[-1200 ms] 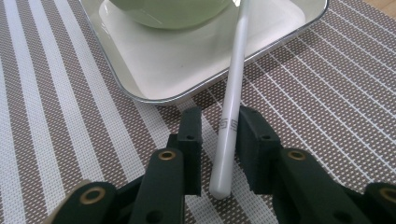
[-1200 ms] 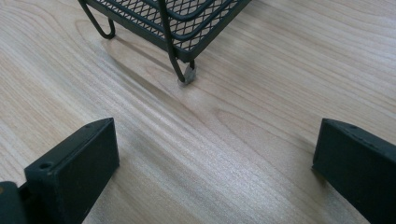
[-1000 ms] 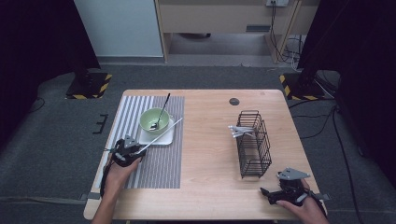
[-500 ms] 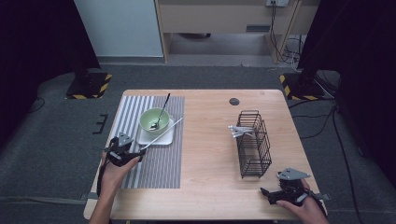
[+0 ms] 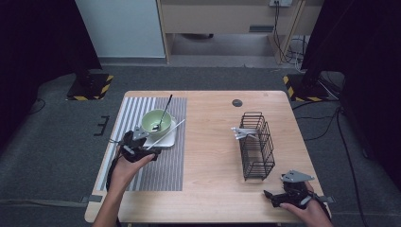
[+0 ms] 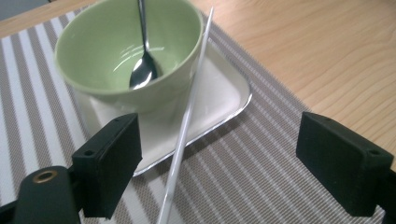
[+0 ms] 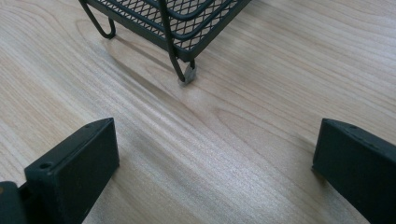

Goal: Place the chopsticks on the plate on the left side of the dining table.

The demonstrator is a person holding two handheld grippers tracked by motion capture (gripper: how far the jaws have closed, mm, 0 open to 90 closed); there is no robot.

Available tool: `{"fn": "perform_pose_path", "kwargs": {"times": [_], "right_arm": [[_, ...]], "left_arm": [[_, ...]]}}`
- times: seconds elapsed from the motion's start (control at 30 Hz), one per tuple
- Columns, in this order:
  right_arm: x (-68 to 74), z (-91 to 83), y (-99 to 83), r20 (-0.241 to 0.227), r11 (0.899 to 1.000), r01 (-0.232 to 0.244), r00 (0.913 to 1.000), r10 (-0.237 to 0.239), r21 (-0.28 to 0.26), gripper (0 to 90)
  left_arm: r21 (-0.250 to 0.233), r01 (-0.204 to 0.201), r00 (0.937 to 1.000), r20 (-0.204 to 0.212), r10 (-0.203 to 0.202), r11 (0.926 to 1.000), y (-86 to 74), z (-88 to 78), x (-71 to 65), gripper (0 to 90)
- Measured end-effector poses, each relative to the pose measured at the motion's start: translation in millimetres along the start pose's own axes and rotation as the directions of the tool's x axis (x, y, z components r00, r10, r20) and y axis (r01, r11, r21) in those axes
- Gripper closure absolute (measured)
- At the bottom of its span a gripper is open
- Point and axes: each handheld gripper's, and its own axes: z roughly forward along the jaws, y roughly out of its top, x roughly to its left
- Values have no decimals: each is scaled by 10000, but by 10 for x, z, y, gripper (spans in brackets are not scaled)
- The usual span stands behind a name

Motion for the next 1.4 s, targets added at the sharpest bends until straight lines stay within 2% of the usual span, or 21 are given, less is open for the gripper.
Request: {"fn": "perform_pose_path", "kwargs": {"times": [0.17,0.27,0.47,0.57,0.73,0.87,0.93,1.07,1.23,1.4], "right_arm": [[0,0,0,0,10000,-1,10000,1,-1,3],[1,0,0,4,10000,-9,10000,9,-2,3],[1,0,0,2,10000,-8,10000,8,-1,3],[0,0,0,2,10000,-6,10000,6,-4,3],[0,0,0,3,10000,-6,10000,6,-3,3],[0,0,0,2,10000,-5,10000,5,-2,3],[0,0,0,-1,10000,-2,10000,2,1,3],[1,0,0,4,10000,-10,10000,10,-2,3],[1,0,0,1,10000,-7,10000,7,-3,3],[1,0,0,4,10000,-7,10000,7,-1,3]], "left_arm": [[150,-102,9999,118,101,9998,272,44,-109,106],[137,-135,9992,367,130,9998,426,57,-197,103],[295,-642,9968,495,627,9975,694,100,-419,102],[384,-782,9958,497,763,9962,786,150,-468,103],[435,-654,9957,690,623,9969,913,236,-519,103],[346,-801,9933,857,769,9962,1041,241,-625,103],[348,-1051,9906,915,1015,9939,1116,240,-708,109],[362,-1185,9893,898,1149,9923,1187,252,-789,110],[279,-1141,9877,1107,1104,9931,1282,266,-863,109],[150,-1083,9891,1022,1062,9940,1364,253,-931,106]]}}
